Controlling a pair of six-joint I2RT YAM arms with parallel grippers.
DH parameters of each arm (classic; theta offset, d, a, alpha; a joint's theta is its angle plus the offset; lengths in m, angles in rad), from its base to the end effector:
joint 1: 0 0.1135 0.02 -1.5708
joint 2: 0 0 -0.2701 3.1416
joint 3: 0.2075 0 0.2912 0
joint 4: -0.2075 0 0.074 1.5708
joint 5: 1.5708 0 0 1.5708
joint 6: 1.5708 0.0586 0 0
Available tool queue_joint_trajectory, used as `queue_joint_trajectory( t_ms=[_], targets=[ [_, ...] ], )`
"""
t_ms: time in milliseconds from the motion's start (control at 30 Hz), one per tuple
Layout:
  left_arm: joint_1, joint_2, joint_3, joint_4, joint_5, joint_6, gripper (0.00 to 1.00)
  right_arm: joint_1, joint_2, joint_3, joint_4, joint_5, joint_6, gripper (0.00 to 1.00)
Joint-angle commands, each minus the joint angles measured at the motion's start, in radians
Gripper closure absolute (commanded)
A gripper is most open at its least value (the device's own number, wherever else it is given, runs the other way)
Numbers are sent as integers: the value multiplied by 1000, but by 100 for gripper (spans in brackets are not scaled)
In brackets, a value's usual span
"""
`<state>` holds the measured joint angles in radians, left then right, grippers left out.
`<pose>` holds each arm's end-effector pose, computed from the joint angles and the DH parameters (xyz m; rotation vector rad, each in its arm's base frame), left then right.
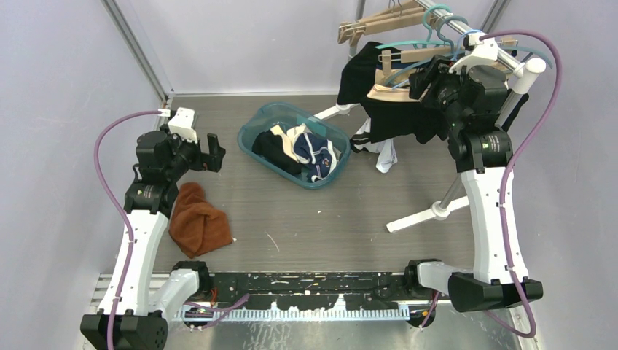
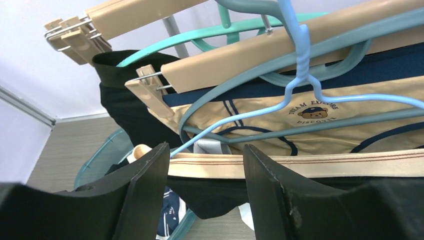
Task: Remove the underwear clipped to the hanger
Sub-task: Pick up the hanger from the clothesline.
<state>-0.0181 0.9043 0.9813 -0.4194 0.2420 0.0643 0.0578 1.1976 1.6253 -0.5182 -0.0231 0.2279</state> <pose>0.2555 -0.0187 0.3636 0.2412 1.8925 -0.2001 0.2874 0.0180 0.5258 0.1241 1.6620 0.2357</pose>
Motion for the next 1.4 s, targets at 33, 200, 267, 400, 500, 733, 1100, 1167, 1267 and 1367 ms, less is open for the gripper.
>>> queue_joint_trajectory(
  t_ms=[33, 200, 267, 400, 500, 733, 1100, 1167, 1267, 1367],
  targets=[
    [-3, -20, 7, 70, 26, -14, 2, 5, 14, -12, 141, 40, 46, 40],
    [-3, -25, -5, 76, 29, -12, 2, 5, 36, -22, 168, 48, 55, 43],
    [-4, -29, -8, 78, 28, -12, 2, 5, 42, -26, 177, 52, 60, 44],
    [-4, -33, -13, 80, 32, -12, 2, 5, 39, -41, 198, 54, 69, 46],
    [-3, -37, -17, 82, 34, -11, 2, 5, 32, -56, 219, 56, 74, 47],
    [-3, -44, -29, 86, 31, -6, 2, 5, 34, -69, 238, 61, 75, 52],
    [-3, -49, -32, 85, 35, -6, 2, 5, 0, -79, 249, 64, 72, 62],
    [-3, -49, -35, 86, 34, -5, 2, 5, -9, -79, 248, 70, 69, 63],
    [-4, -51, -35, 85, 37, -6, 2, 5, -20, -79, 243, 67, 71, 64],
    [-3, -55, -33, 83, 36, -5, 2, 5, -35, -79, 235, 55, 75, 66]
  ],
)
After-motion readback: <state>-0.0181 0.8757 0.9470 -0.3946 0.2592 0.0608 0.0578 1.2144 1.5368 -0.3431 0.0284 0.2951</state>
